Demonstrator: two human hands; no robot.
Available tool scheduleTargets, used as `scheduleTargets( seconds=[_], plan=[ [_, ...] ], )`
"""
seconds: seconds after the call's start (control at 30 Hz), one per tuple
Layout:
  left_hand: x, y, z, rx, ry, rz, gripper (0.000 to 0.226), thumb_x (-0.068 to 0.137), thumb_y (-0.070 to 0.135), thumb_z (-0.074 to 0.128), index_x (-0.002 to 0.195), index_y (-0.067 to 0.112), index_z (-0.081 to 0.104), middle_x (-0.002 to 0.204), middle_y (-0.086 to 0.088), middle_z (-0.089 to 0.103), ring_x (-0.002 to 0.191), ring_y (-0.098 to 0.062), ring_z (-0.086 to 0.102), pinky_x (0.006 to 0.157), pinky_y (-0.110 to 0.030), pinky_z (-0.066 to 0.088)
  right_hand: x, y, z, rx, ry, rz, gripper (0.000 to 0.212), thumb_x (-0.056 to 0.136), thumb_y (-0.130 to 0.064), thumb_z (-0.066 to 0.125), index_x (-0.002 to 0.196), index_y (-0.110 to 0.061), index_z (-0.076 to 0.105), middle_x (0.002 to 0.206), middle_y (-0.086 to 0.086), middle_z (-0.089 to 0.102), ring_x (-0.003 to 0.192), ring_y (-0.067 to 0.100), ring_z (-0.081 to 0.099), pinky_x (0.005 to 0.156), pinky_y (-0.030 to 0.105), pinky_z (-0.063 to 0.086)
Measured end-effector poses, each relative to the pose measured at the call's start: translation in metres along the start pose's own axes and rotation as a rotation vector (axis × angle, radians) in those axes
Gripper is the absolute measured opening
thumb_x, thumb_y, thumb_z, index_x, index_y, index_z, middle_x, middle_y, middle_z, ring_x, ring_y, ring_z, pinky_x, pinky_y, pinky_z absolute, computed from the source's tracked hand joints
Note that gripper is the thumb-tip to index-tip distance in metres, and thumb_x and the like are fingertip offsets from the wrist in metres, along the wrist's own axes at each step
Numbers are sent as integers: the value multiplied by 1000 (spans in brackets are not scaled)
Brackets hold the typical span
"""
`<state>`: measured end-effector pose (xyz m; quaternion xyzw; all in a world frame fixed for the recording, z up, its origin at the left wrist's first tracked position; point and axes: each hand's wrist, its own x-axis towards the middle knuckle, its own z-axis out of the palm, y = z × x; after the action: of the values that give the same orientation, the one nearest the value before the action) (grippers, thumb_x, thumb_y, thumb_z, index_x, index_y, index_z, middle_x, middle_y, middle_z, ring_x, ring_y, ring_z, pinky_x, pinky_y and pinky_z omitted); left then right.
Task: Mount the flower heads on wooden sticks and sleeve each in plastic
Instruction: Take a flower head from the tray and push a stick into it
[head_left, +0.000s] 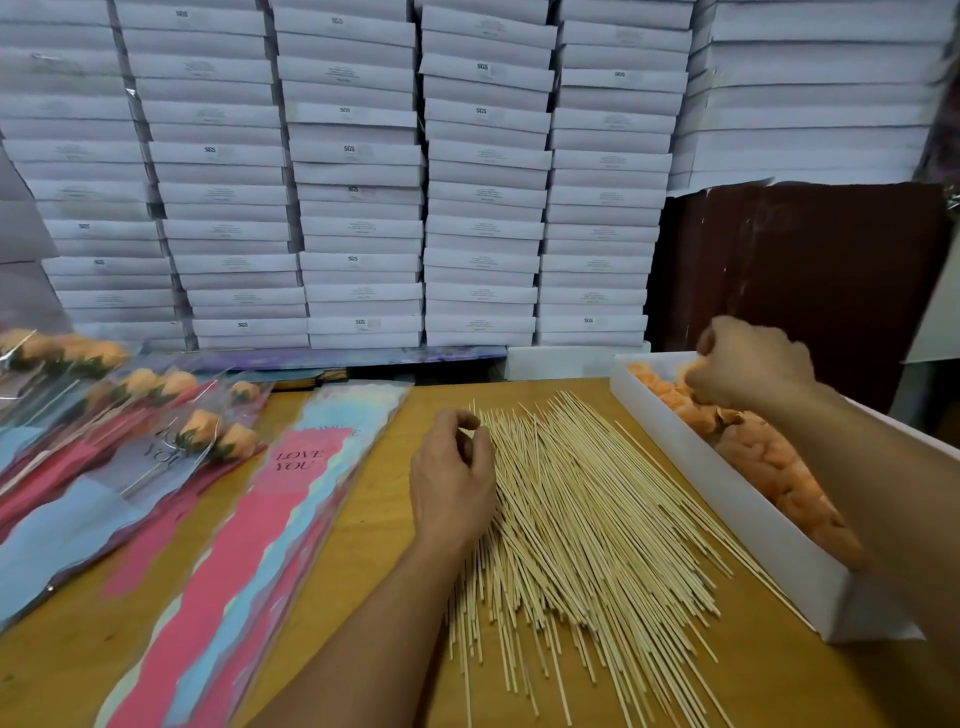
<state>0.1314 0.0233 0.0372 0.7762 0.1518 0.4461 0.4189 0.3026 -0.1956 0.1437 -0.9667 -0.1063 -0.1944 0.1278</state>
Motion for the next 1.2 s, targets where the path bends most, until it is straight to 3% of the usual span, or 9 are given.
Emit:
scheduleTargets(
  seconds=[0.1, 0.23, 0.37, 0.47, 0.57, 0.73, 0.87, 1.0, 1.2],
  plan=[
    [-2, 5, 0, -154, -147, 1, 20, 93, 29, 69, 113, 28, 66, 79, 9, 62, 73, 1, 57, 68, -20, 49, -32, -47, -13, 278, -66, -105, 26, 80, -32, 71, 102, -28, 57, 77, -11, 61, 69, 10, 57, 56, 28, 36],
    [-4, 7, 2, -352, -339, -22, 41, 84, 25, 79, 124, 26, 68, 93, 3, 72, 85, -6, 67, 75, -22, 55, -76, -108, 8, 496, -224, -240, 26, 82, -43, 70, 104, -33, 60, 91, -11, 63, 84, 16, 64, 74, 34, 50],
    [2, 0, 0, -298, -204, -77, 23, 87, 17, 76, 104, 32, 72, 88, 0, 72, 86, -11, 66, 73, -17, 53, -83, -126, 34, 654, -274, -289, 27, 88, -43, 69, 111, -30, 64, 100, -10, 62, 92, 16, 63, 74, 33, 53],
    [8, -9, -2, -271, -86, -184, 18, 87, 27, 76, 96, 37, 65, 86, 4, 70, 83, -11, 66, 71, -20, 55, -80, -123, 48, 972, -270, -133, 26, 100, -44, 58, 95, -22, 70, 83, -5, 70, 70, 10, 63, 56, 30, 50],
    [11, -12, -3, -318, -5, -286, 13, 88, 33, 73, 98, 26, 69, 88, -2, 71, 86, -23, 68, 80, -43, 59, -81, -120, 75, 555, -203, -131, 40, 100, -33, 58, 64, -15, 60, 60, -2, 58, 52, 13, 49, 53, 28, 40],
    [16, -14, -3, -422, 46, -361, 4, 90, 27, 72, 89, 24, 70, 83, -6, 72, 82, -31, 70, 76, -46, 58, -86, -125, 98, 248, -288, -142, 26, 94, -36, 68, 80, -15, 61, 78, 2, 60, 69, 20, 58, 52, 30, 34],
    [18, -14, -4, -468, 55, -408, 6, 90, 26, 72, 94, 22, 71, 83, -1, 73, 68, -11, 68, 63, -27, 56, -82, -125, 101, 288, -272, -99, 23, 92, -20, 67, 72, -13, 61, 70, 2, 59, 64, 20, 57, 51, 28, 36],
    [18, -13, -5, -489, 35, -432, 10, 90, 23, 71, 97, 15, 71, 85, -4, 72, 61, -6, 65, 59, -24, 53, -81, -120, 99, 447, -300, -36, 32, 88, -24, 71, 63, -14, 55, 58, 0, 54, 51, 16, 49, 47, 24, 34],
    [18, -10, -8, -591, 17, -513, 8, 91, 17, 70, 94, 9, 71, 78, -4, 71, 62, -12, 63, 57, -23, 52, -86, -116, 81, 1048, -498, 61, 11, 91, -14, 65, 84, -7, 69, 59, 2, 69, 40, 8, 48, 38, 22, 34]
  ],
)
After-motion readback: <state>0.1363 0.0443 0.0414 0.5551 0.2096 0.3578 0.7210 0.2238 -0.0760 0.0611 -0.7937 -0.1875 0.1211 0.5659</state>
